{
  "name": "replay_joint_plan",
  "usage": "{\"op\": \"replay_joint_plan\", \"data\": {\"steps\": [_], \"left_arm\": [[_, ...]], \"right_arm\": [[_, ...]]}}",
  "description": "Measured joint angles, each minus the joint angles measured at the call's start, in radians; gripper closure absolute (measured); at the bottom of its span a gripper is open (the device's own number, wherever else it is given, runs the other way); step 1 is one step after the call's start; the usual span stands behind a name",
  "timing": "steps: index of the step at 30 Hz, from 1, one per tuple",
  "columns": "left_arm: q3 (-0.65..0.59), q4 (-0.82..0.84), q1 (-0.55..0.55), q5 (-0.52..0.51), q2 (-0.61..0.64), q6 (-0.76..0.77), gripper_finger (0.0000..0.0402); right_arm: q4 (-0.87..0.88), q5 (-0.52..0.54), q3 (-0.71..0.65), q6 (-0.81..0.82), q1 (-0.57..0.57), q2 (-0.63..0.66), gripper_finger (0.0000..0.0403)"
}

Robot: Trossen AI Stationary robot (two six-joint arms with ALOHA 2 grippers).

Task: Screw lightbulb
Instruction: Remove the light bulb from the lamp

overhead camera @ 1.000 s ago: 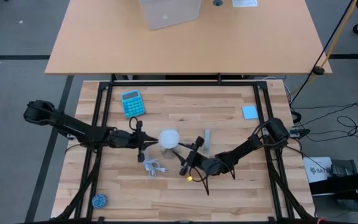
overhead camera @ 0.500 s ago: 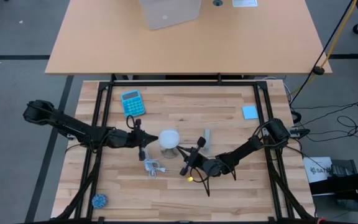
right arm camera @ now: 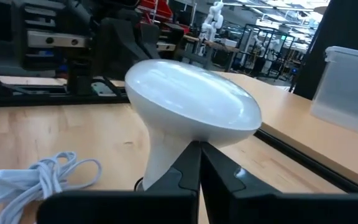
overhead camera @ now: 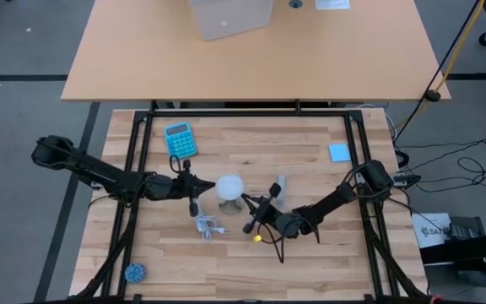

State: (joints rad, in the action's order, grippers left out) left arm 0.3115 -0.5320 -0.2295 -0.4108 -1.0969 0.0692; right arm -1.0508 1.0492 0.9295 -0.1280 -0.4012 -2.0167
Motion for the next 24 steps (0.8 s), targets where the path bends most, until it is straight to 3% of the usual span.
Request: {"op": "replay_joint_plan", "data": {"steps": [18,24], "left_arm": [[0.000,0.000,-0.001,0.217,0.000,-0.012,0.0401],[0.000,0.090,-0.001,0.224,-0.001,0.004,0.0401]], "right_arm": [[0.008,-0.013,0.000,0.000,0.061,0.000,0.0403],[0.035,-0.007,0.000,-0.015,0.068,0.000,0.0403]]}}
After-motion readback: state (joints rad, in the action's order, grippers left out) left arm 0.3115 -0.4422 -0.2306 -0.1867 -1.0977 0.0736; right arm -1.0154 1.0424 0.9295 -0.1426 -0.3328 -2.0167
